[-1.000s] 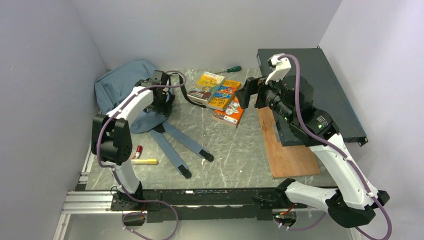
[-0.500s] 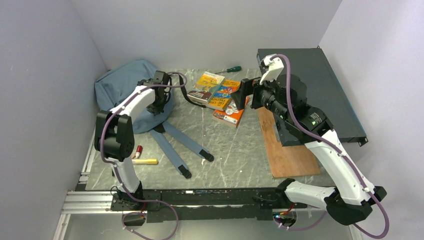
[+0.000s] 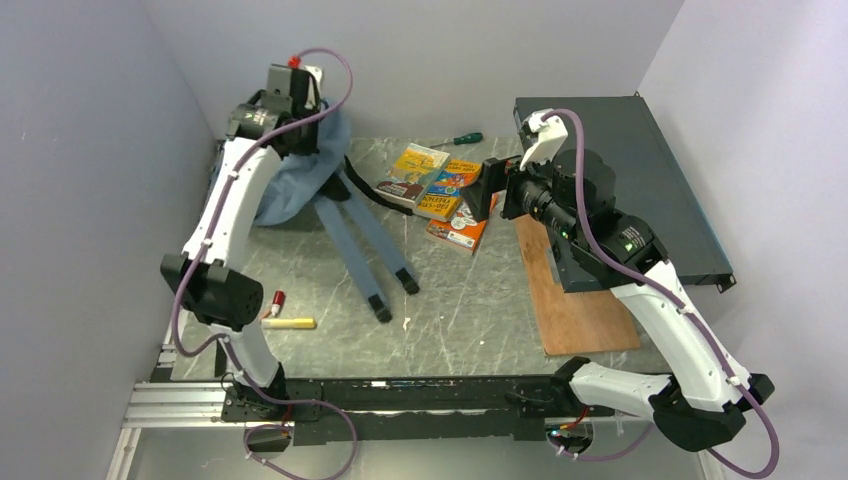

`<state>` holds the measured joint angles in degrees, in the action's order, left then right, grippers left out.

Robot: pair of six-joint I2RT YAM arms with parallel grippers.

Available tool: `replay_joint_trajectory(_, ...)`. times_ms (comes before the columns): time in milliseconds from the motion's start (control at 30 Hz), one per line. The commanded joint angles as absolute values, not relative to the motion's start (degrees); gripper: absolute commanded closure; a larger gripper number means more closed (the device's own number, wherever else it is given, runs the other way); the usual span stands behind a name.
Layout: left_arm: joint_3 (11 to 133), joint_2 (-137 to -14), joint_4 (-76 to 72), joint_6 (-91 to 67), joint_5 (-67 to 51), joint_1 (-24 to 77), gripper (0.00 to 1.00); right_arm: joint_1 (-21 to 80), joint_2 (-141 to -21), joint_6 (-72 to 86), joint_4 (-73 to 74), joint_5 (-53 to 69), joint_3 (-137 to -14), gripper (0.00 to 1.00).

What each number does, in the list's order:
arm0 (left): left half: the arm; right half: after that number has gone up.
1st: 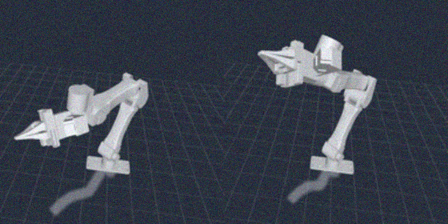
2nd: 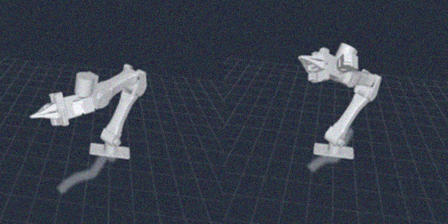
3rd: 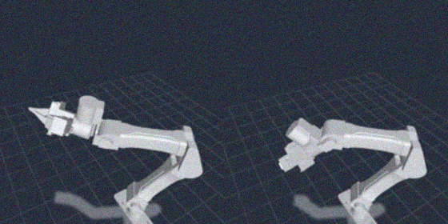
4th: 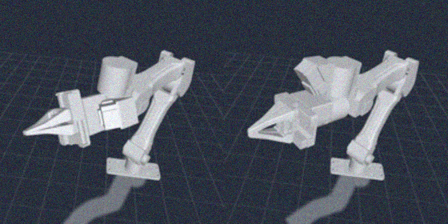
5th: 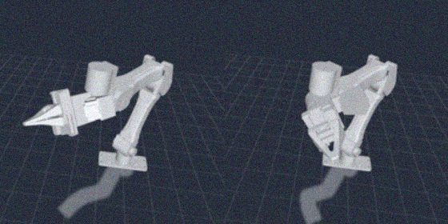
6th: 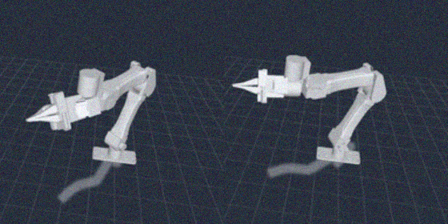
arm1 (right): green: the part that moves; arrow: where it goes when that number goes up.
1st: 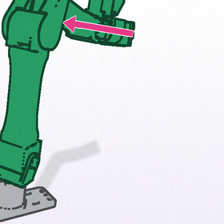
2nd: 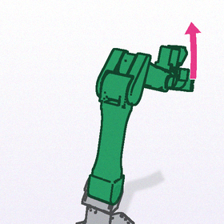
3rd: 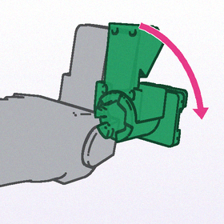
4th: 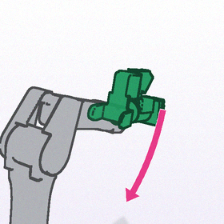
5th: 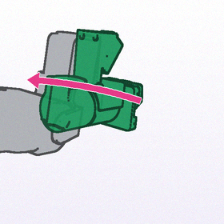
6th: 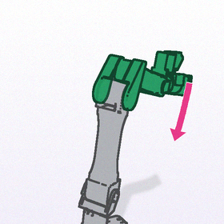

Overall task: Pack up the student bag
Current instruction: Pick up the student bag at the center of the board.

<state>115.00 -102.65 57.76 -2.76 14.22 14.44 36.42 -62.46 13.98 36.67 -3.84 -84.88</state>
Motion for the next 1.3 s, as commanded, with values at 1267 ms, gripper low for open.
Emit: replay_joint_trajectory(1267,88.2,-55.7,32.1,-71.5,8.6,13.4,1.0,68.1,-78.7,4.7,4.8,-16.5,-83.2,0.0)
